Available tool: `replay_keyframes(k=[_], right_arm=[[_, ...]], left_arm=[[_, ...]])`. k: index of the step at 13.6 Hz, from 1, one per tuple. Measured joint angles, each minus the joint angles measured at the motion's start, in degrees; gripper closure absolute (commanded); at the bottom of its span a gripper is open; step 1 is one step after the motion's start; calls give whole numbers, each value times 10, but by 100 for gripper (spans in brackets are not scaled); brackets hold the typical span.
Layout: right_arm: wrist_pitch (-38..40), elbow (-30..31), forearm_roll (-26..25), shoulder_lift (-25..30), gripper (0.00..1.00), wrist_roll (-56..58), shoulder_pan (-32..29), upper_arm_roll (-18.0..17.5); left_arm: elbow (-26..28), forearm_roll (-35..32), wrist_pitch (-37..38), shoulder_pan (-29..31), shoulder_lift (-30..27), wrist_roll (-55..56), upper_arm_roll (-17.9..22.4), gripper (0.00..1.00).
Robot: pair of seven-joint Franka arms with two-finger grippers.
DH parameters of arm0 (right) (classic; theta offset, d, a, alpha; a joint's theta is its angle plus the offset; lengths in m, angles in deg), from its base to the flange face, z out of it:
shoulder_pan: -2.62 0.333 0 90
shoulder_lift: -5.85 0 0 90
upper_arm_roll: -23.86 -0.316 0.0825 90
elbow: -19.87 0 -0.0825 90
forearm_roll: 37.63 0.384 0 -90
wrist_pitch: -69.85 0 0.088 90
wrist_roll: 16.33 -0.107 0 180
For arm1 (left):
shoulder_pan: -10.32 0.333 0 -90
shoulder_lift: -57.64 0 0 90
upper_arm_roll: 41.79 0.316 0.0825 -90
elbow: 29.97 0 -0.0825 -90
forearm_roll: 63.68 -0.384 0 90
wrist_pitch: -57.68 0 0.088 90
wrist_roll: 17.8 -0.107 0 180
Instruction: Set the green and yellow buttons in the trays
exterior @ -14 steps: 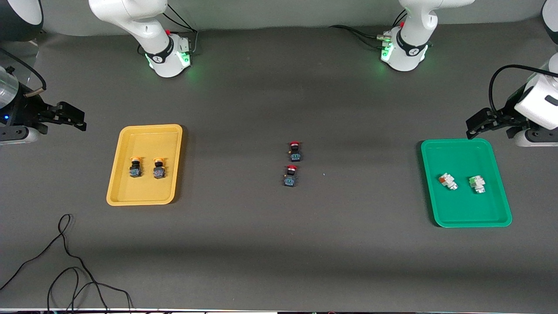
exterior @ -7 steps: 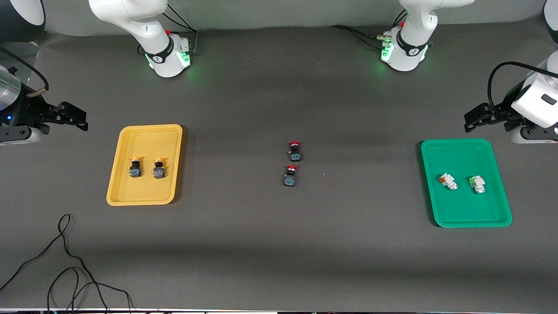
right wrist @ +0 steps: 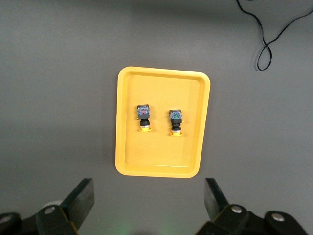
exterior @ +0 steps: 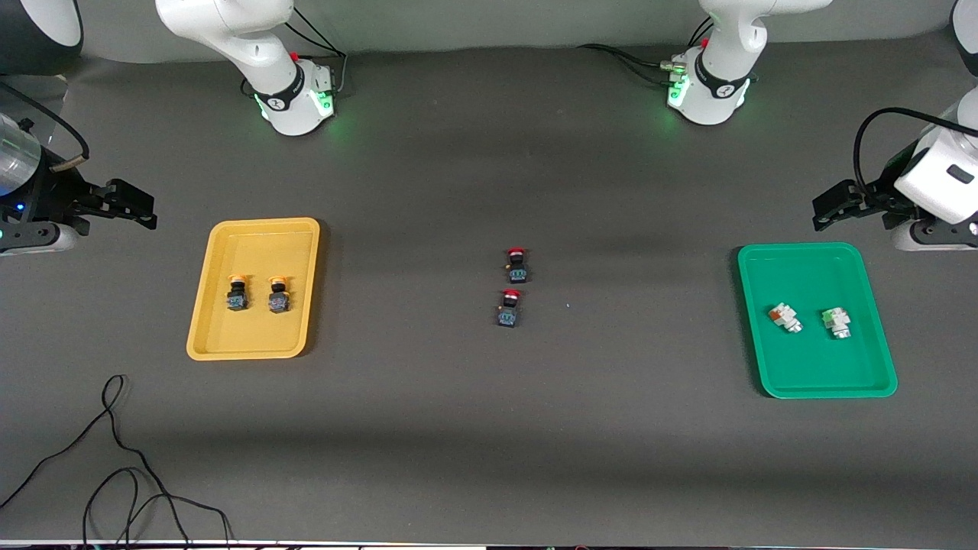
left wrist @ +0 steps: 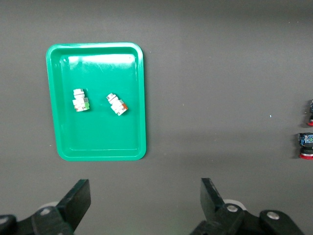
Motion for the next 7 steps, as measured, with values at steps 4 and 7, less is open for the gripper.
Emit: replay_keyframes(k=[4, 7], right_arm=[[0, 0, 0, 0, 0, 0, 0, 1], [-1, 0, 0, 0, 0, 0, 0, 1]], left_arm=[[-2, 0, 0, 0, 0, -4, 0, 0], [-3, 0, 0, 0, 0, -10, 0, 0]])
